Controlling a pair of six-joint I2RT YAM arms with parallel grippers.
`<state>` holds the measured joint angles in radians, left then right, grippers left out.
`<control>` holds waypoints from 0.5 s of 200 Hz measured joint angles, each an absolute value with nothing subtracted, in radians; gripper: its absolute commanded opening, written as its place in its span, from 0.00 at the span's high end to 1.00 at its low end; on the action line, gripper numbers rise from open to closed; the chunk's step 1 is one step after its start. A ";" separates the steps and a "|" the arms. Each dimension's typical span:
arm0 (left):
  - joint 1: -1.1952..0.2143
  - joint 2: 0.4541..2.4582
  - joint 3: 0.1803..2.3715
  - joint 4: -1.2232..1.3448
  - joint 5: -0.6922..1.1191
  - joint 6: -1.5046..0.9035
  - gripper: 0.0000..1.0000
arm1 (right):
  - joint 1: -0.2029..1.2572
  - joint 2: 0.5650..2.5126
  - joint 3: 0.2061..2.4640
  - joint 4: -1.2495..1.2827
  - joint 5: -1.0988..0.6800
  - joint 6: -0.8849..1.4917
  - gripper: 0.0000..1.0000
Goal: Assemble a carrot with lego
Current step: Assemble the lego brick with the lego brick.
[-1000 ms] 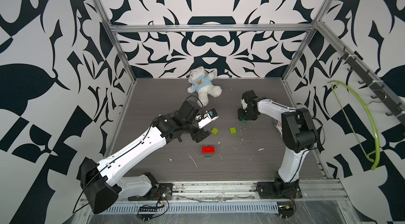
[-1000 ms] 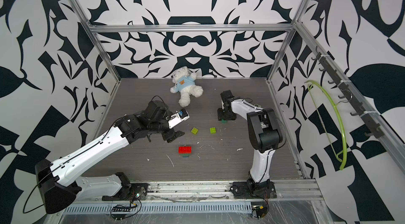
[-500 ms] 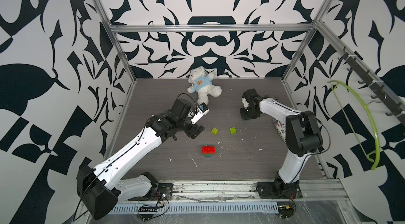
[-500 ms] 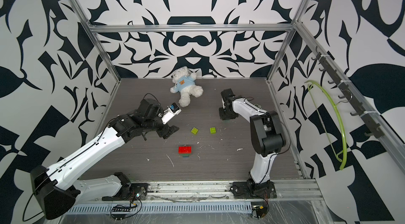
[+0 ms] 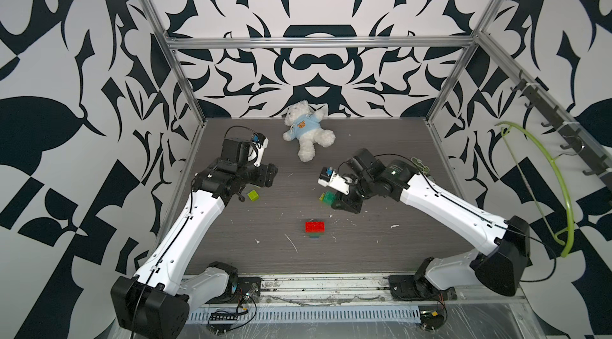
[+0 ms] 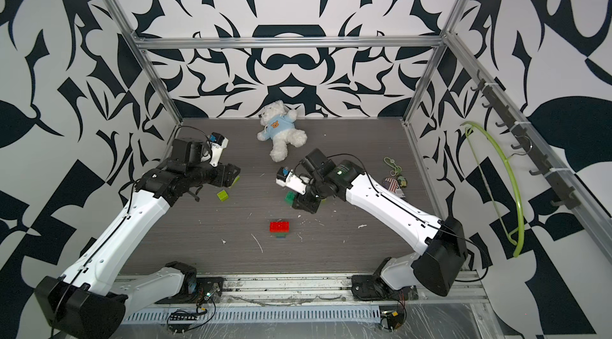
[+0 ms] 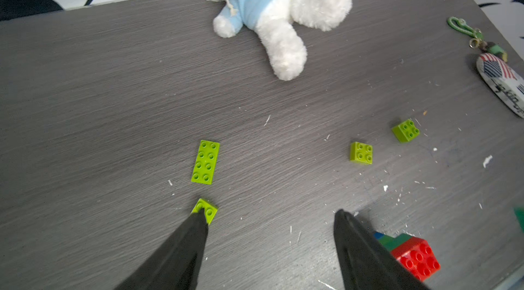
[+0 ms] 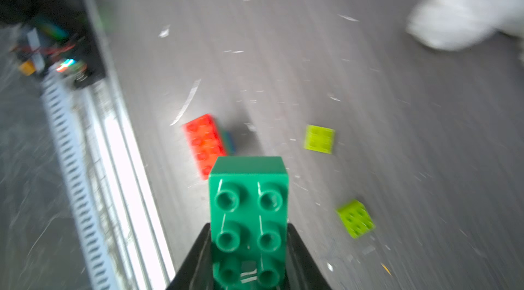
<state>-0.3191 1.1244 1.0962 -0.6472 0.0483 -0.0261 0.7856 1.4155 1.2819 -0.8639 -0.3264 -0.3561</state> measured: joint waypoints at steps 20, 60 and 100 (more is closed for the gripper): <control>-0.303 1.102 1.061 -0.644 0.028 -0.047 0.22 | 0.847 1.479 1.325 -0.915 -0.337 -0.429 0.71; -0.295 1.059 0.992 -0.628 -0.020 -0.066 0.21 | 0.935 1.619 1.382 -0.959 -0.318 -0.509 0.71; -0.287 1.058 0.988 -0.608 -0.044 -0.076 0.21 | 0.968 1.709 1.423 -0.987 -0.284 -0.535 0.72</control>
